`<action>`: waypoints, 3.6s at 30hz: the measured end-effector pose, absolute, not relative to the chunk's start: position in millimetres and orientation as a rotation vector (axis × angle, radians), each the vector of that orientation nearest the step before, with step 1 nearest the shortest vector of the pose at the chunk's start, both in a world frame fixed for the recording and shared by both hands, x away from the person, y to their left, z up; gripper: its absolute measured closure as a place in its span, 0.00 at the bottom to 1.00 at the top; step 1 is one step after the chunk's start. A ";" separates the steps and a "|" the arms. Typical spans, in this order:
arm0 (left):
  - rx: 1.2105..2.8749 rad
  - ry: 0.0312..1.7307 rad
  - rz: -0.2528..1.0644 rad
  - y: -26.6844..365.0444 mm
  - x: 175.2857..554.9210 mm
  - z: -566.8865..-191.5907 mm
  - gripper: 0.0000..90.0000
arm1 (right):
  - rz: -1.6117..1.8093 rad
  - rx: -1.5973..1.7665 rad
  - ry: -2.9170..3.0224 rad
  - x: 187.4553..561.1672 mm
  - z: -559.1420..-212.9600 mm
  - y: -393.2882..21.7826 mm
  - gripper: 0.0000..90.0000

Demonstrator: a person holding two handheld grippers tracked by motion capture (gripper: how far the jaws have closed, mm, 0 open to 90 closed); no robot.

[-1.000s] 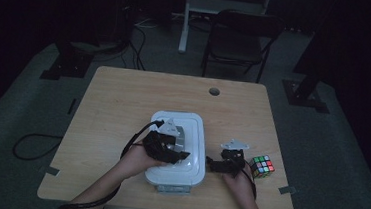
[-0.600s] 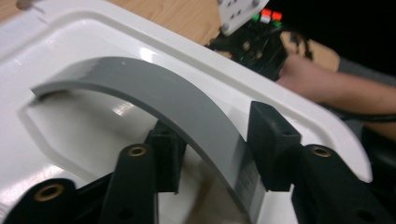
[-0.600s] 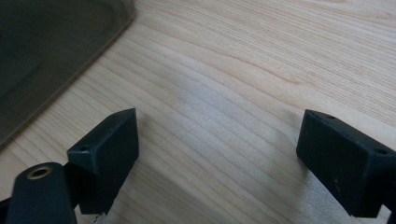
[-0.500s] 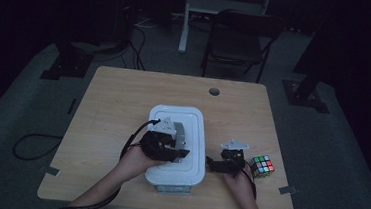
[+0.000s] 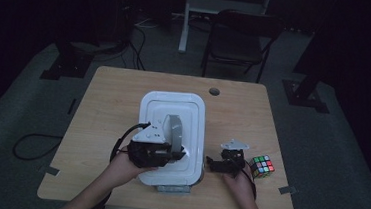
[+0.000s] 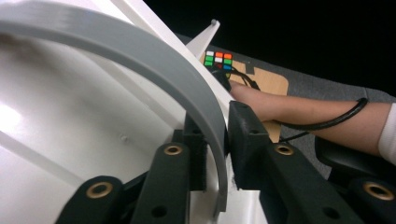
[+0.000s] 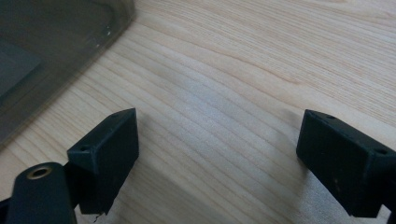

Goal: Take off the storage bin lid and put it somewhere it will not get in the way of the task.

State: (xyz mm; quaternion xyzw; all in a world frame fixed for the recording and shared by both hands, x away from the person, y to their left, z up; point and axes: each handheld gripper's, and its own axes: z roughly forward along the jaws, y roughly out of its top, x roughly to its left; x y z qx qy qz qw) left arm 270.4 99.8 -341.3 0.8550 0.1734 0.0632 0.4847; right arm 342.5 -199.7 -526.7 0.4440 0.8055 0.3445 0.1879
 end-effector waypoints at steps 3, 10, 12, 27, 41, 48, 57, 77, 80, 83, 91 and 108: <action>2.085 0.425 0.165 103.4 270.0 -339.6 0.89 | 0.969 1.249 2.266 342.5 -526.7 -199.7 0.14; 2.040 0.454 0.164 127.3 270.7 -332.8 0.97 | 0.970 1.250 2.266 342.5 -526.7 -199.7 0.14; 2.035 0.462 0.167 132.8 271.2 -331.1 0.97 | 0.969 1.249 2.265 342.6 -526.7 -199.7 0.14; 2.014 0.488 0.143 184.6 272.2 -321.9 0.97 | 0.969 1.249 2.266 342.6 -526.7 -199.7 0.14; 2.006 0.514 0.139 229.1 274.9 -331.1 0.97 | 0.969 1.250 2.266 342.5 -526.6 -199.7 0.14; 1.996 0.536 0.118 252.7 279.6 -341.5 0.97 | 0.970 1.250 2.265 342.5 -526.7 -199.7 0.14; 2.003 0.517 0.064 269.0 286.2 -371.3 0.97 | 0.970 1.249 2.265 342.6 -526.7 -199.7 0.14; 2.009 0.560 -0.077 268.5 320.9 -460.3 0.96 | 0.969 1.250 2.266 342.5 -526.7 -199.7 0.14; 2.020 0.552 -0.092 264.9 326.4 -469.3 0.96 | 0.969 1.250 2.266 342.5 -526.7 -199.7 0.14; 2.010 0.567 -0.116 264.4 333.0 -476.8 0.96 | 0.969 1.250 2.266 342.5 -526.7 -199.7 0.14; 2.001 0.610 -0.154 260.7 350.1 -487.8 0.92 | 0.969 1.250 2.266 342.5 -526.7 -199.7 0.14; 2.038 0.702 -0.143 255.0 371.4 -504.2 0.80 | 0.969 1.250 2.266 342.5 -526.7 -199.7 0.14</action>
